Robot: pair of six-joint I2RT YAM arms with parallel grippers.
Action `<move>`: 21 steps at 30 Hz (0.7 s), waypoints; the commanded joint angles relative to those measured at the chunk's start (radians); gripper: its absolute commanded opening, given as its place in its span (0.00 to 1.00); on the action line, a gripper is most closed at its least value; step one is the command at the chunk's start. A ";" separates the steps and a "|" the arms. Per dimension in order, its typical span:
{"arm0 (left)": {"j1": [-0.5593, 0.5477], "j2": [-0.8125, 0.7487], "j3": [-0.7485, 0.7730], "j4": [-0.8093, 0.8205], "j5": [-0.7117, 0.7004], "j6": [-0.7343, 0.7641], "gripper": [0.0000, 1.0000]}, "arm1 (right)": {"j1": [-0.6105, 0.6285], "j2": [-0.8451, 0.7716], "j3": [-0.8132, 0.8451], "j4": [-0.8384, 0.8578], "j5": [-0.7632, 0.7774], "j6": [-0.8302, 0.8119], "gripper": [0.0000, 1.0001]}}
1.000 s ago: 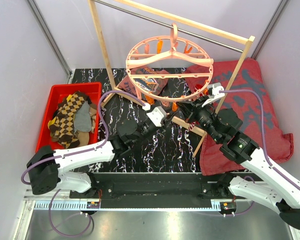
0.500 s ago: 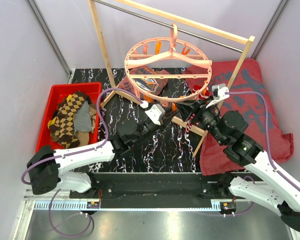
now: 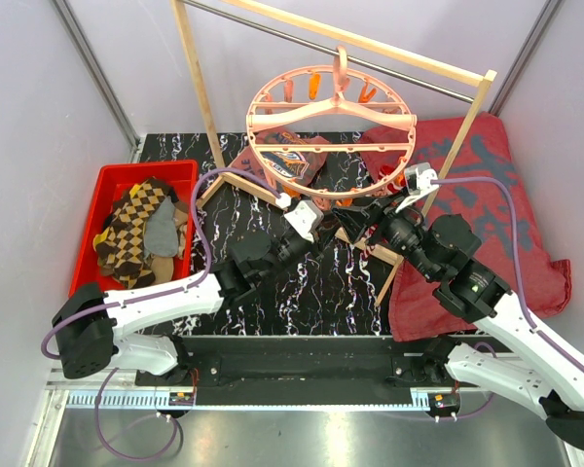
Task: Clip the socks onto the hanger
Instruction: Open the clamp at the hanger.
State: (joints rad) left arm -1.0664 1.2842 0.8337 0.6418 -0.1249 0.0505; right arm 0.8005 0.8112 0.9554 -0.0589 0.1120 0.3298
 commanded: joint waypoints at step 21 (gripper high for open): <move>-0.004 -0.017 0.042 -0.022 0.001 -0.021 0.00 | 0.006 0.054 0.029 0.041 0.080 -0.044 0.49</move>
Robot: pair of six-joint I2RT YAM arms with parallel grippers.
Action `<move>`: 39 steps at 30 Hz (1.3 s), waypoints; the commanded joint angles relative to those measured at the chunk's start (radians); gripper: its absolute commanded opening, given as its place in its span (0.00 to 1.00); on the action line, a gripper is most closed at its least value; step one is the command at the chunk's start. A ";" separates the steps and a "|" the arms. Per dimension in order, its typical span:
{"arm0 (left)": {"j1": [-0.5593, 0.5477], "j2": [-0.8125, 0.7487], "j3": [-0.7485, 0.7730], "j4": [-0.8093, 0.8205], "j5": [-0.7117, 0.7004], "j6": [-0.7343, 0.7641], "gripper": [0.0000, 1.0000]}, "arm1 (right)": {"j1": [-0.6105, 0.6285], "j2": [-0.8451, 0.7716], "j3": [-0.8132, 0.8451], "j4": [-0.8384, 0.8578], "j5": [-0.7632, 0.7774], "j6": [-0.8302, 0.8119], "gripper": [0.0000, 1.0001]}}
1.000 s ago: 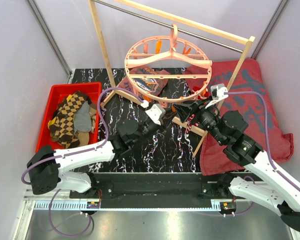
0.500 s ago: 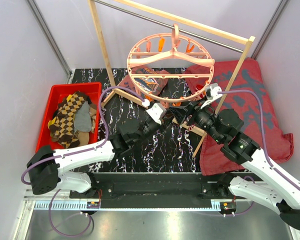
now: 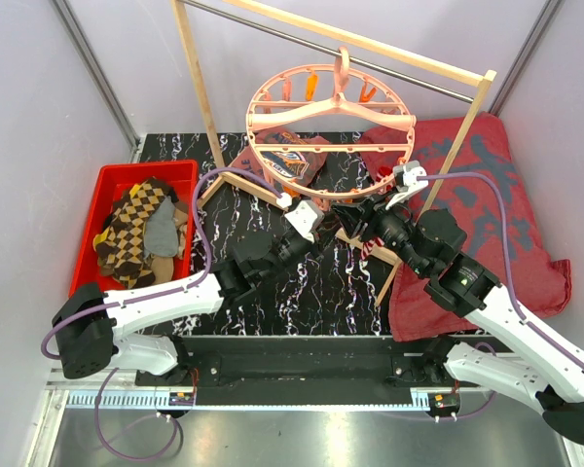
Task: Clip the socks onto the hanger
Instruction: Open the clamp at the hanger, then pick up the sock from the bin.
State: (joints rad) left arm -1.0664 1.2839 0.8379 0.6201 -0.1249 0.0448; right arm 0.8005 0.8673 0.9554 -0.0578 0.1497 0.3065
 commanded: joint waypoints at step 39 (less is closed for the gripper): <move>0.265 -0.649 -0.062 -1.132 -0.423 -0.283 0.87 | 0.005 -0.036 -0.024 0.030 0.047 -0.023 0.13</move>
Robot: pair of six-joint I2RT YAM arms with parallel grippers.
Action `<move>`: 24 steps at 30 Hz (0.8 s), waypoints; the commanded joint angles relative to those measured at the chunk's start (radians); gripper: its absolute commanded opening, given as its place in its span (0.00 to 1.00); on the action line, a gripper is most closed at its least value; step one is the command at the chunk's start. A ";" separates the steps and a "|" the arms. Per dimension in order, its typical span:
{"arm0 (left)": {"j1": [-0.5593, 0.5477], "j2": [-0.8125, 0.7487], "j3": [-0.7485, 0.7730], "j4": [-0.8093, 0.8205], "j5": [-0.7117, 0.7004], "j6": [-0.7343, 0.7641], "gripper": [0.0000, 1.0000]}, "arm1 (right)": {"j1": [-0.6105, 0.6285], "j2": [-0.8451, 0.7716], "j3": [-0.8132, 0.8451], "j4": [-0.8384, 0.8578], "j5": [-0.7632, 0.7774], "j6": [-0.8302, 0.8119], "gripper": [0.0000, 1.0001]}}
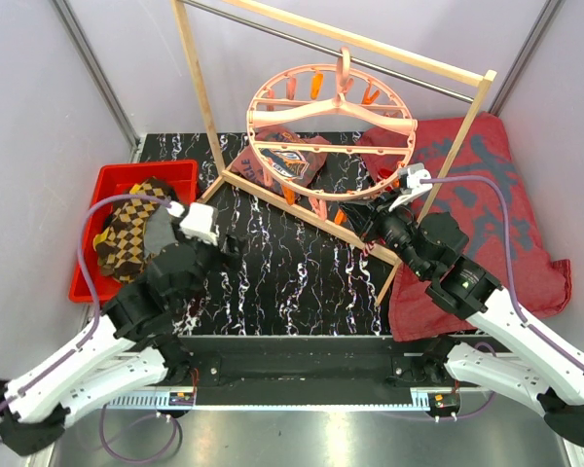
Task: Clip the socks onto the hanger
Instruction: Pick up the sock from the bin.
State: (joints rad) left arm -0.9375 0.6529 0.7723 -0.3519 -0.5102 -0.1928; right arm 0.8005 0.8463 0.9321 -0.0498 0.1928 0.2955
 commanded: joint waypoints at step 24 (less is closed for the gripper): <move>1.042 1.062 0.643 -0.131 0.122 0.038 0.52 | 0.005 -0.035 -0.003 -0.005 -0.033 -0.065 0.13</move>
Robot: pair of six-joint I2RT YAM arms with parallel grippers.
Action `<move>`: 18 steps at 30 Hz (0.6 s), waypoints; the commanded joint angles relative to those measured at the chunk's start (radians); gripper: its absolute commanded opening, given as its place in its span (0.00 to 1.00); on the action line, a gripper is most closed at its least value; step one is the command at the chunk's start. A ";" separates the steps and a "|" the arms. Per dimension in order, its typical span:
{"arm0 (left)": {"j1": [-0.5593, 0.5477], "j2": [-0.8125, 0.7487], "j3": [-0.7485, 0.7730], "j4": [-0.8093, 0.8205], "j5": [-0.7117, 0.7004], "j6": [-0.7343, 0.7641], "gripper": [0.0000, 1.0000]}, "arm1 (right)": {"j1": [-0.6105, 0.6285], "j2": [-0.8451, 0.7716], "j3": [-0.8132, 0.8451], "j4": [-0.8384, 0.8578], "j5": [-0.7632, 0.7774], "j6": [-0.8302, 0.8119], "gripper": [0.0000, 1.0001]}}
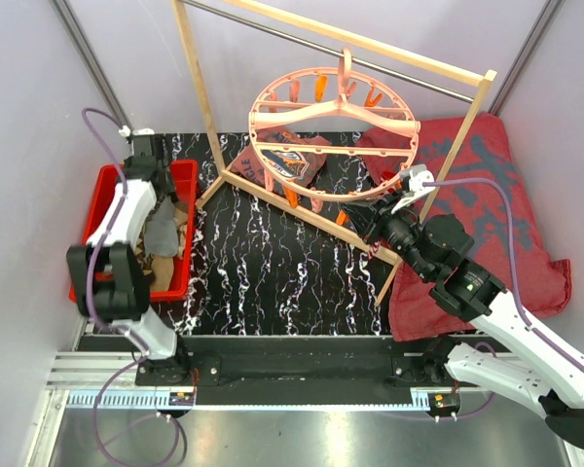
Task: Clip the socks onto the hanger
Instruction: Pick up the sock from the bin.
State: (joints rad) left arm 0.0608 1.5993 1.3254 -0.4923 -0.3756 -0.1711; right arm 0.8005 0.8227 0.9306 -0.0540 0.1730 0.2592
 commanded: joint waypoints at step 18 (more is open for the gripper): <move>0.100 0.488 0.325 0.001 0.015 0.059 0.23 | 0.005 -0.005 -0.009 -0.023 -0.001 -0.038 0.13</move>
State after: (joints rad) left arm 0.1516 2.0823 1.6100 -0.5076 -0.3752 -0.1299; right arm 0.8005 0.8219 0.9215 -0.0547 0.1711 0.2382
